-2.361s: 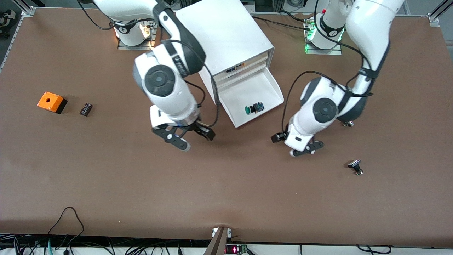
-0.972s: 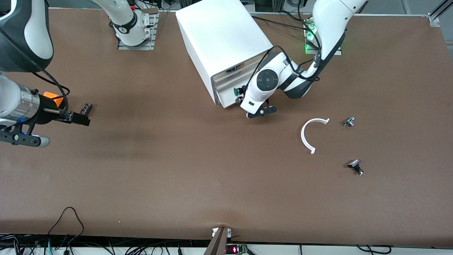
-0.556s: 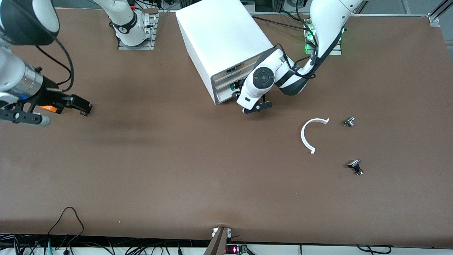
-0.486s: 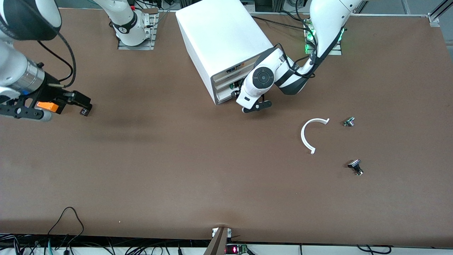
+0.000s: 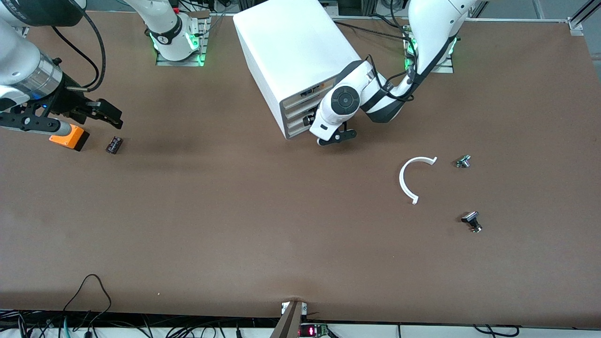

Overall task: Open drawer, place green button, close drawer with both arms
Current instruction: 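Push the drawer shut with the left gripper while the right gripper returns to rest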

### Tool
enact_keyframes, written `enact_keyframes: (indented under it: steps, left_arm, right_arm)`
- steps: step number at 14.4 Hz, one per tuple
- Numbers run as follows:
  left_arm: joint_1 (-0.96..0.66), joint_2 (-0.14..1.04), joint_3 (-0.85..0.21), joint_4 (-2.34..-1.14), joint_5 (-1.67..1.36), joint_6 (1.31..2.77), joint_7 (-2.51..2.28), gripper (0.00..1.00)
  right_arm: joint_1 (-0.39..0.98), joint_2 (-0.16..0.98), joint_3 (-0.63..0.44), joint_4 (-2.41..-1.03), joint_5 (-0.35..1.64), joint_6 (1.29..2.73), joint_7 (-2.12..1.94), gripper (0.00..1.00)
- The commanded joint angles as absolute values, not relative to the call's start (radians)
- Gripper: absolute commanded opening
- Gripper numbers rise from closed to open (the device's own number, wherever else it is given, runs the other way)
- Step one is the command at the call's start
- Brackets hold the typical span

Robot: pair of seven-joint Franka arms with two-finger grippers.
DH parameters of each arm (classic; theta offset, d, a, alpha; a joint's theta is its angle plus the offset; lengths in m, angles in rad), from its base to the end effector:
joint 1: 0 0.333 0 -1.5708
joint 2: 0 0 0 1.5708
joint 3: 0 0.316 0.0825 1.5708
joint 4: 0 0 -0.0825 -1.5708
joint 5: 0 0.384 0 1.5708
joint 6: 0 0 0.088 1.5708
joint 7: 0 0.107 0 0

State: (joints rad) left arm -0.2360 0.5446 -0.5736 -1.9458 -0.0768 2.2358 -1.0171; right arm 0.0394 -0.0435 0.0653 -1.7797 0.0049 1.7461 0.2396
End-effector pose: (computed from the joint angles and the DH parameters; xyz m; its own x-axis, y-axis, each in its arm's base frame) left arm 0.4210 -0.4297 0.2286 0.8843 0.2738 -0.3782 0.3013 -0.9534 0.0141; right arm 0.5470 0.0586 0.5643 0.9908 -0.1354 0.0091 -0.1353 -0.9908 -0.0043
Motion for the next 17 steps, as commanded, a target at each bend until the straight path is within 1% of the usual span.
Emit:
enact_keyframes:
  steps: [1, 8, 11, 13, 17]
  left_arm:
    - [-0.241, 0.545, -0.581, -1.956, -0.095, 2.229, -1.026, 0.99]
    - [-0.223, 0.531, -0.581, -1.947, -0.095, 2.227, -1.006, 0.99]
    - [-0.189, 0.509, -0.577, -1.902, -0.077, 2.212, -1.008, 1.00]
    - [-0.143, 0.494, -0.571, -1.849, -0.069, 2.137, -0.987, 1.00]
    - [-0.068, 0.483, -0.575, -1.651, 0.119, 1.831, -0.873, 0.99]
  right_arm:
    - [0.017, -0.090, 0.084, -1.836, -0.003, 1.764, 0.235, 1.00]
    - [-0.017, -0.083, 0.094, -1.829, -0.005, 1.759, 0.195, 1.00]
    - [-0.017, -0.083, 0.097, -1.829, -0.005, 1.759, 0.195, 1.00]
    - [-0.018, -0.083, 0.097, -1.832, -0.005, 1.759, 0.187, 1.00]
    - [-0.018, -0.083, 0.097, -1.830, -0.005, 1.759, 0.169, 1.00]
